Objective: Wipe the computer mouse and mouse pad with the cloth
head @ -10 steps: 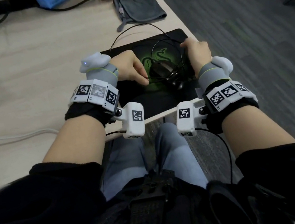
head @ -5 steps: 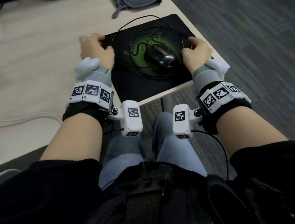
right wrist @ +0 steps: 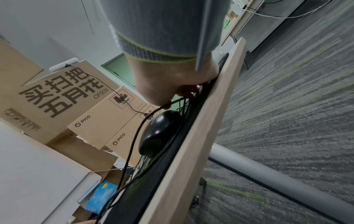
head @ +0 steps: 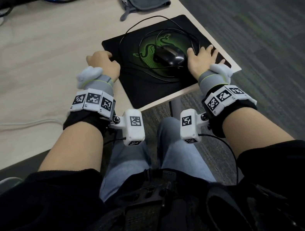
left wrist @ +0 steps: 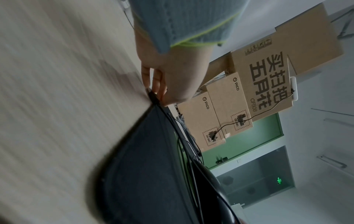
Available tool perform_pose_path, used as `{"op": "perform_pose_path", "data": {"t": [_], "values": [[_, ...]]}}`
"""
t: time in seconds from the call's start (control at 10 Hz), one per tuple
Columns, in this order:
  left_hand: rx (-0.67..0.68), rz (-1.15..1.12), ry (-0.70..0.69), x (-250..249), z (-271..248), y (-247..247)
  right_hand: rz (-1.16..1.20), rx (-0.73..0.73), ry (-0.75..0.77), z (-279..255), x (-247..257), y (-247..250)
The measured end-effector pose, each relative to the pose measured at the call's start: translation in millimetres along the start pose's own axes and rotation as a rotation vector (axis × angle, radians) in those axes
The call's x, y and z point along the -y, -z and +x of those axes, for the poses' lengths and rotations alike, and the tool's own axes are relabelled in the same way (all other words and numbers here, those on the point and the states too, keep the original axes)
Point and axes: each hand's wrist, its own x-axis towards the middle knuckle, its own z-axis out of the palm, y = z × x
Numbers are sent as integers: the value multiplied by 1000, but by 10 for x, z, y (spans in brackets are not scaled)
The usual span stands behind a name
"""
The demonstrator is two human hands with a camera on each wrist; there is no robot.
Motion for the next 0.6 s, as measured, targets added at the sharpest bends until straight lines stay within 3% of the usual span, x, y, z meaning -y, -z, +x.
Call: {"op": "perform_pose_path", "data": {"t": [0.2,0.4,0.6], "values": [[1,-46,-6,-9,-28,3,-20,4,-21,64,-2,19],[28,-57,22,-4,-59,74,86,-82,-15,37,148,-2],[30,-109,-28,-37,-19,189,44,-36,172,-2,446,8]]}}
